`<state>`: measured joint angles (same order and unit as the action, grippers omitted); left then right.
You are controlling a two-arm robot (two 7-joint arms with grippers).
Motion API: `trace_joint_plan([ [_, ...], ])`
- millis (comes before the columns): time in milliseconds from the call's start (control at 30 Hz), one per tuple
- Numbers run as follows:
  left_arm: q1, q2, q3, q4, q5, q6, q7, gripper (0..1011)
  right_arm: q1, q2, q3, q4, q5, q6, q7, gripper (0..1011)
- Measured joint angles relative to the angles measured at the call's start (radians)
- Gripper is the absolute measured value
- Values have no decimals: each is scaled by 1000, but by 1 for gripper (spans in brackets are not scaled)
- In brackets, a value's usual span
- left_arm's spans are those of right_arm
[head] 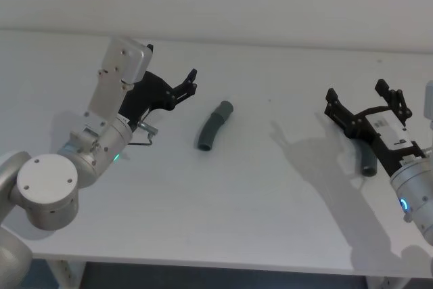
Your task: Use both hands to pick up one end of the pipe from the table, align the ends, and insert them.
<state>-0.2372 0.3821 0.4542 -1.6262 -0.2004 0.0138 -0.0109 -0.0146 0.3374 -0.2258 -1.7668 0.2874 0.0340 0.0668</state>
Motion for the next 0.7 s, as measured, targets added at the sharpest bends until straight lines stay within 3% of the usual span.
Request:
trace_joint_plan([
  [700, 0, 0, 0, 0, 0, 0, 0, 1001, 0, 0, 0, 0, 0, 0, 0, 1001],
])
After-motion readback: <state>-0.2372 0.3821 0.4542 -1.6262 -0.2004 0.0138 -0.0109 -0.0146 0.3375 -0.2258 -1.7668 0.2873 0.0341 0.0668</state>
